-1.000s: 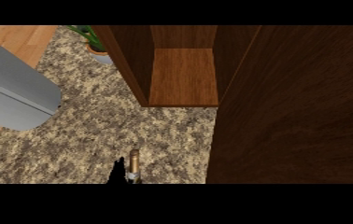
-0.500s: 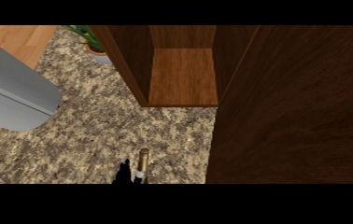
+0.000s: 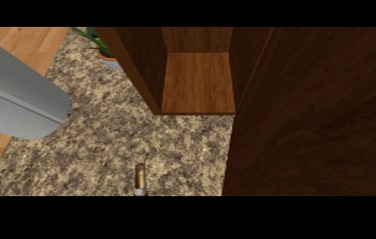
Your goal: Pick up the wine, place it into the cabinet and close the cabinet
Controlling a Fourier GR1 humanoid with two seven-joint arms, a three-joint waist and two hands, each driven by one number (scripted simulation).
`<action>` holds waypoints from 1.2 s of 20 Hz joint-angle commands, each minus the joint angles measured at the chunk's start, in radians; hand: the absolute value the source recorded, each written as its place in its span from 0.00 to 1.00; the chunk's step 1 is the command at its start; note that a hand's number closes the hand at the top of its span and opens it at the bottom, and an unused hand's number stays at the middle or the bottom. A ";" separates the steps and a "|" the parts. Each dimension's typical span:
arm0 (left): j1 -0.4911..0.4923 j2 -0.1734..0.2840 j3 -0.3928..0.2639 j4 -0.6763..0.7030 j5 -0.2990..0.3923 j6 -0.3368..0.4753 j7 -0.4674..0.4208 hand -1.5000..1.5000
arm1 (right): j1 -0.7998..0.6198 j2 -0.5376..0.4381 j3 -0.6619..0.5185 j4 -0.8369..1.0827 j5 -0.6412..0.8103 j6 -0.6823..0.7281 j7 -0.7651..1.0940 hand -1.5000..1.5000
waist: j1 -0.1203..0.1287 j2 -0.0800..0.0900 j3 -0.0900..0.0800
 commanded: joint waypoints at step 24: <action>-0.213 -0.181 0.261 -0.606 0.305 0.229 -0.735 1.00 | -0.003 0.029 0.023 -0.003 -0.018 0.019 -0.025 0.00 | -0.040 0.021 -0.054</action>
